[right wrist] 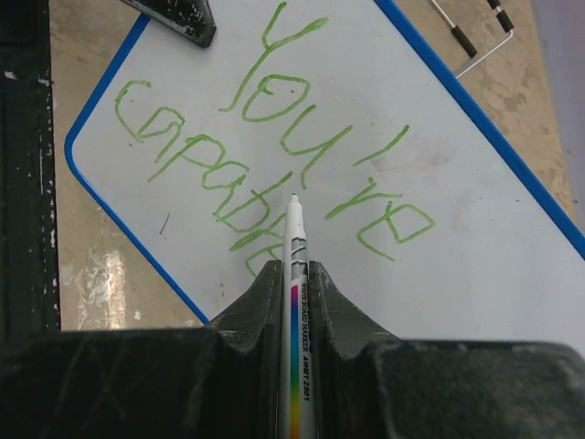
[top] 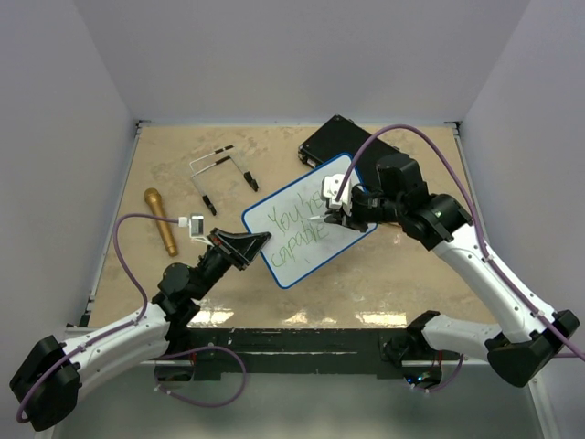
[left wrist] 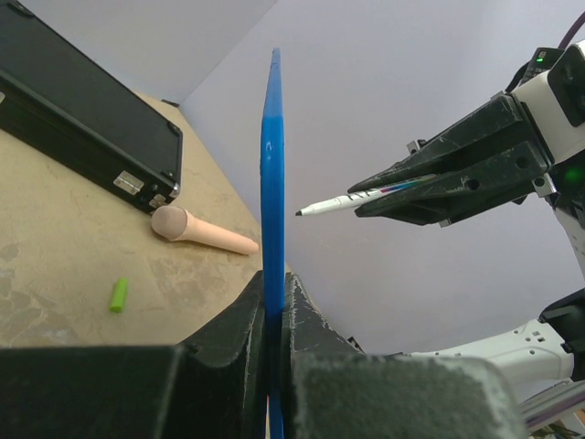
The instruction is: Write a sentence on the whiteboard
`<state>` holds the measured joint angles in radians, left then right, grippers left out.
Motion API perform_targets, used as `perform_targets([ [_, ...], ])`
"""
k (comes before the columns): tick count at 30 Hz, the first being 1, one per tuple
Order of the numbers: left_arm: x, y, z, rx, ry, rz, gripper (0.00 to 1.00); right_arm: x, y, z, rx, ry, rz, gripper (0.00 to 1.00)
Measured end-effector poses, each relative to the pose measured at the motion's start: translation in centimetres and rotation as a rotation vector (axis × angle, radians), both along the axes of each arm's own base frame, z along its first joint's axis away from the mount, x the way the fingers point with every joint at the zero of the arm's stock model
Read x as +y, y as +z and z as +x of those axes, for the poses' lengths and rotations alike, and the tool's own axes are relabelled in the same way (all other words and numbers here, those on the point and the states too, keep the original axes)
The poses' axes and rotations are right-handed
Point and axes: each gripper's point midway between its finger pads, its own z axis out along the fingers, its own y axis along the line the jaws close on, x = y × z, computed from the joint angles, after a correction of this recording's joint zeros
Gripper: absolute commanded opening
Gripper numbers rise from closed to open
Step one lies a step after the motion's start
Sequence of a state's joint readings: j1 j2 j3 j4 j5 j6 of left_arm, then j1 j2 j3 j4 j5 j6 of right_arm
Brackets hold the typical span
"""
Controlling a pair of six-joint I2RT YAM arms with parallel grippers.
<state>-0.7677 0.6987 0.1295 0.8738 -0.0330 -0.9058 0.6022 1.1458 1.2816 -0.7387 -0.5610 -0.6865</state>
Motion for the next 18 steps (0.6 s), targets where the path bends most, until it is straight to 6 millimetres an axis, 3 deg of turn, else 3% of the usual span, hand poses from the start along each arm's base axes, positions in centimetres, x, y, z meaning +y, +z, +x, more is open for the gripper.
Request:
perform_targets([
  [18,-0.01,-0.01,0.01,0.000,0.000,0.000,0.00,-0.34,0.39,0.75,-0.023,-0.047,-0.001,0.00],
])
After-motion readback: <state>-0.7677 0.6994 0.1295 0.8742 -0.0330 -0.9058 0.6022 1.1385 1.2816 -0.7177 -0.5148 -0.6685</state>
